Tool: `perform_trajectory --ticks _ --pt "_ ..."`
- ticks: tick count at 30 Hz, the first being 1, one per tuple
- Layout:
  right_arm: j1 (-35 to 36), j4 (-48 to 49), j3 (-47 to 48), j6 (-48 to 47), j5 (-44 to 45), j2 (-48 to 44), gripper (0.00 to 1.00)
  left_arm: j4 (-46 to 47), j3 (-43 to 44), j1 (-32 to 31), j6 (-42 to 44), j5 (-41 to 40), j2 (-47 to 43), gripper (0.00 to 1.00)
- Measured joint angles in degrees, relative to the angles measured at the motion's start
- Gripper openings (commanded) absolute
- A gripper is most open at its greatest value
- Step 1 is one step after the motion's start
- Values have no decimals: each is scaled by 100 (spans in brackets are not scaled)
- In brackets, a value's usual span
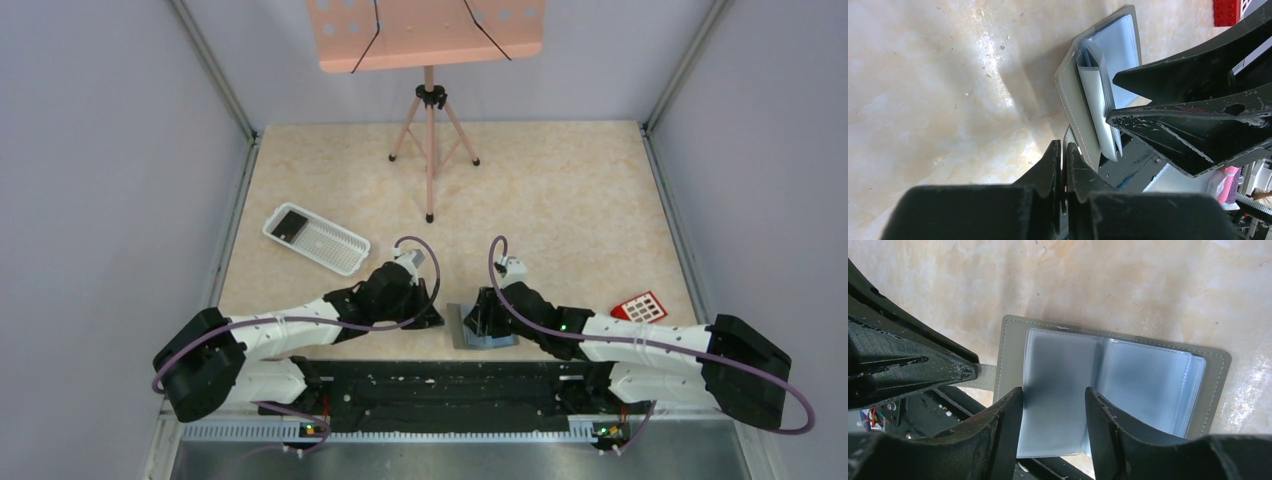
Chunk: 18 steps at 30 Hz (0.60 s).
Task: Take the credit cards out of the card holder
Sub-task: Remove the credit card from the card holder.
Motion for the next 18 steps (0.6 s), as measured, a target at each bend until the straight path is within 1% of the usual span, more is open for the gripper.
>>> perform_trajectory --ticks 4,10,18 --pt "0 -28 0 -9 22 -2 54 -4 -2 0 0 -9 -4 0" --pt "0 -289 22 4 160 -103 54 -4 -9 -4 0 -24 -37 0" --pt "0 -1027 142 20 555 -573 54 -4 -9 -4 0 -26 -37 0"
